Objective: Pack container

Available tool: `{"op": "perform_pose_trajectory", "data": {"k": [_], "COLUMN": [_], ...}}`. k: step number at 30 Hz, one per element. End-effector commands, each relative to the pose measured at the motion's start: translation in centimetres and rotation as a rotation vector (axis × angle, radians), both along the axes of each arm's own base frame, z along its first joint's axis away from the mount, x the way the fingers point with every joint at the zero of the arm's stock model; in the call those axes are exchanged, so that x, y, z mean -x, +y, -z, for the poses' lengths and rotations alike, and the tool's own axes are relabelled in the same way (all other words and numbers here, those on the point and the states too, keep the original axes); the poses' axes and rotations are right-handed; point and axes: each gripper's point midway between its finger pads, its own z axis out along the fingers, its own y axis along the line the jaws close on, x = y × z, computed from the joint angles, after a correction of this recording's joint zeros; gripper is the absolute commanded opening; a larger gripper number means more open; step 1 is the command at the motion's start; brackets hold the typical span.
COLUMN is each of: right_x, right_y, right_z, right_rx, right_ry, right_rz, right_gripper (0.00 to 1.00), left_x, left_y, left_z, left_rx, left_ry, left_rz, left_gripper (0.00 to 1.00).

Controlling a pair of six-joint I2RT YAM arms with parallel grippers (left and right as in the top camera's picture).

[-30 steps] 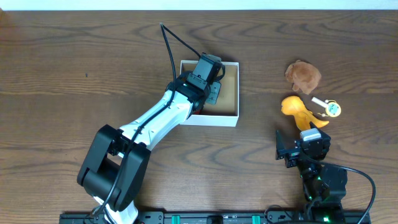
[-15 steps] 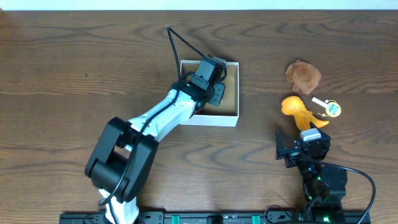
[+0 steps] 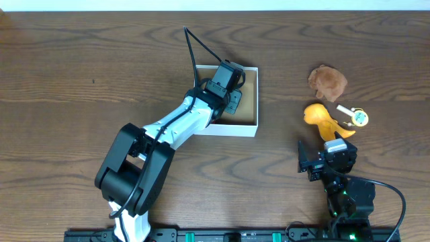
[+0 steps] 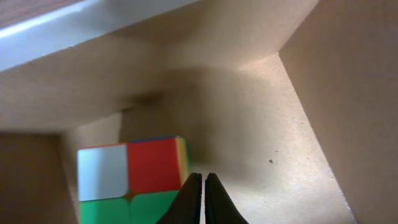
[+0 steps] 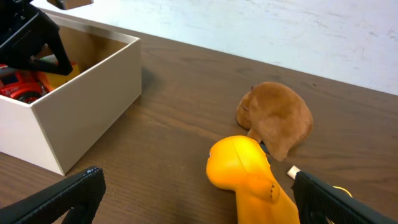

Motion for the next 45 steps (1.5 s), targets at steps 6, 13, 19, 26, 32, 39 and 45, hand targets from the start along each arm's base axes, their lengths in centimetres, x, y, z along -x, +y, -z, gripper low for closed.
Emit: {"op": "perform_pose_trajectory", "data": {"k": [6, 13, 19, 26, 32, 39, 45], "right_x": [0.0, 0.0, 0.0, 0.0, 0.0, 0.0, 0.0], "right_y": [-0.2, -0.2, -0.2, -0.2, -0.2, -0.2, -0.2], "right_z": [0.0, 0.0, 0.0, 0.0, 0.0, 0.0, 0.0], "right_rx": [-0.012, -0.012, -0.012, -0.012, -0.012, -0.012, -0.012], "right_ry": [0.002, 0.002, 0.002, 0.002, 0.002, 0.002, 0.002], "right_rz": [0.008, 0.008, 0.008, 0.008, 0.008, 0.008, 0.008], "right_gripper": [0.99, 0.99, 0.99, 0.99, 0.99, 0.99, 0.99], "left_x": [-1.1, -1.8, -2.1, -2.8, -3.3, -1.1, -1.0], "left_y": [1.0, 1.9, 2.5, 2.4, 1.9, -0.6, -1.1], "left_z": [-0.2, -0.5, -0.7, -1.3, -1.8, -0.9, -0.9], "left_rx": [-0.087, -0.156, -0.183, -0.173, -0.153, -0.109, -0.143], "left_ry": [-0.055, -0.100, -0.115, -0.157, -0.181, -0.114, -0.127], "left_rz": [-0.001, -0.008, -0.028, -0.044, -0.045, 0.059, 0.138], "left_gripper": [0.06, 0.06, 0.06, 0.06, 0.06, 0.06, 0.06]}}
